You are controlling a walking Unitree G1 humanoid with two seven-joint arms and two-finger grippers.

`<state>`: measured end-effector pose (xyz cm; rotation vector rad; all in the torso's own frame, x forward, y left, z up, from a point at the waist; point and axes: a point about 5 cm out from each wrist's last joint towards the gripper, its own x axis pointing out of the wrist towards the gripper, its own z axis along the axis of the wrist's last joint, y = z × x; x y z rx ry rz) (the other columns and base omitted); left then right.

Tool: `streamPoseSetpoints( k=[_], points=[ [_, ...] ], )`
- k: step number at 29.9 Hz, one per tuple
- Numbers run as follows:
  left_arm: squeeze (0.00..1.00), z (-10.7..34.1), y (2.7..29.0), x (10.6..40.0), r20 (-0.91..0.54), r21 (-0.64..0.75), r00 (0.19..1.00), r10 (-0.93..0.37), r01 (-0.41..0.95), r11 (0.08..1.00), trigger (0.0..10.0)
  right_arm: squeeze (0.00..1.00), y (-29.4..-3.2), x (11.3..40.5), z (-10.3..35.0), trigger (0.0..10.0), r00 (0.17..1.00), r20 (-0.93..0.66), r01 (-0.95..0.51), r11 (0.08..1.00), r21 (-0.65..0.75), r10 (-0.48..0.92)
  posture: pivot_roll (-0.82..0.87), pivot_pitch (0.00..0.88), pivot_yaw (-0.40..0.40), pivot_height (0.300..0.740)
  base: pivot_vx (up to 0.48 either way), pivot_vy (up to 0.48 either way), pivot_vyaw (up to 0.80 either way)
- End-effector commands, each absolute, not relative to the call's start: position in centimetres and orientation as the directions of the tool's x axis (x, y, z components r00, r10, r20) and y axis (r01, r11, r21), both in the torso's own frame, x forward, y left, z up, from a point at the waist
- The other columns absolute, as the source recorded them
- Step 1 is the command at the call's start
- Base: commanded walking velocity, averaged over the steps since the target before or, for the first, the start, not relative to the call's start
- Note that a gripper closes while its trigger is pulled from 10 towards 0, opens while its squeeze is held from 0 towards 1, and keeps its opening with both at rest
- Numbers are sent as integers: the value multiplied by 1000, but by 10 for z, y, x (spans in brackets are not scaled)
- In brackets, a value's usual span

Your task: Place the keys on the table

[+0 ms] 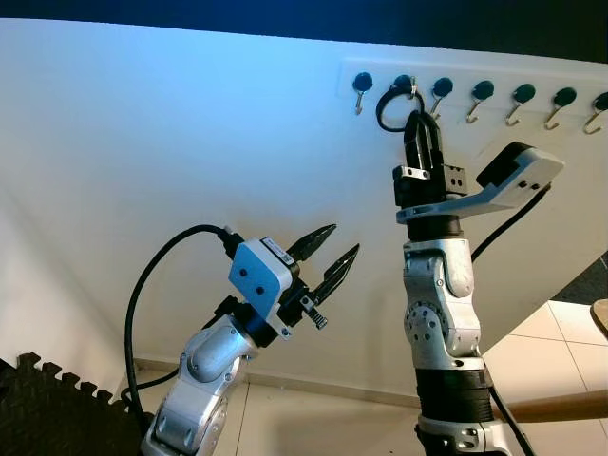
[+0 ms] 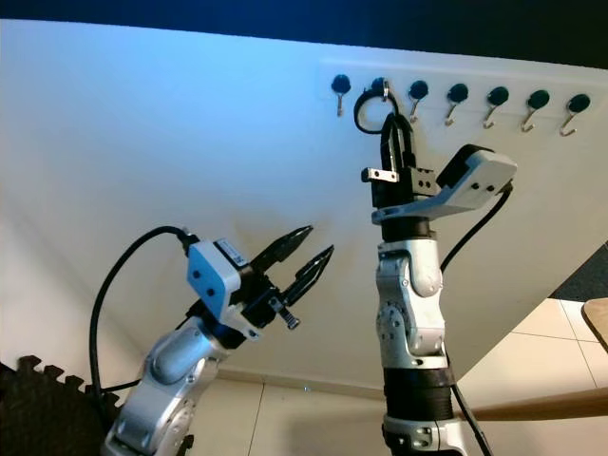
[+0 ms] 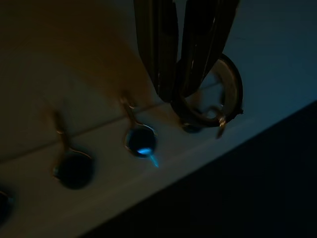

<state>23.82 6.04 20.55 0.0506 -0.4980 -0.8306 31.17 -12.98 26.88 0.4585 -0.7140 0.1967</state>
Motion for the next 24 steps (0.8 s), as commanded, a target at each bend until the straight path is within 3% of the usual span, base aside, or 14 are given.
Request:
streamPoseSetpoints(
  k=[1, 10, 24],
  points=[
    [0, 205, 60, 235, 387, 262, 554, -737, 700, 664, 10000, 0, -131, 313, 266, 0, 757, 653, -312, 886, 342, 15, 48, 127, -25, 740, 0, 0, 0],
    [0, 205, 60, 236, 386, 262, 554, -738, 701, 664, 10000, 0, -134, 319, 263, 0, 790, 613, -298, 874, 383, 1, 47, 129, -25, 740, 0, 0, 0],
    [0, 205, 60, 236, 384, 265, 554, -739, 700, 663, 10000, 0, -130, 316, 275, 0, 754, 657, -371, 845, 385, 32, 49, 130, -26, 740, 0, 0, 0]
  ],
)
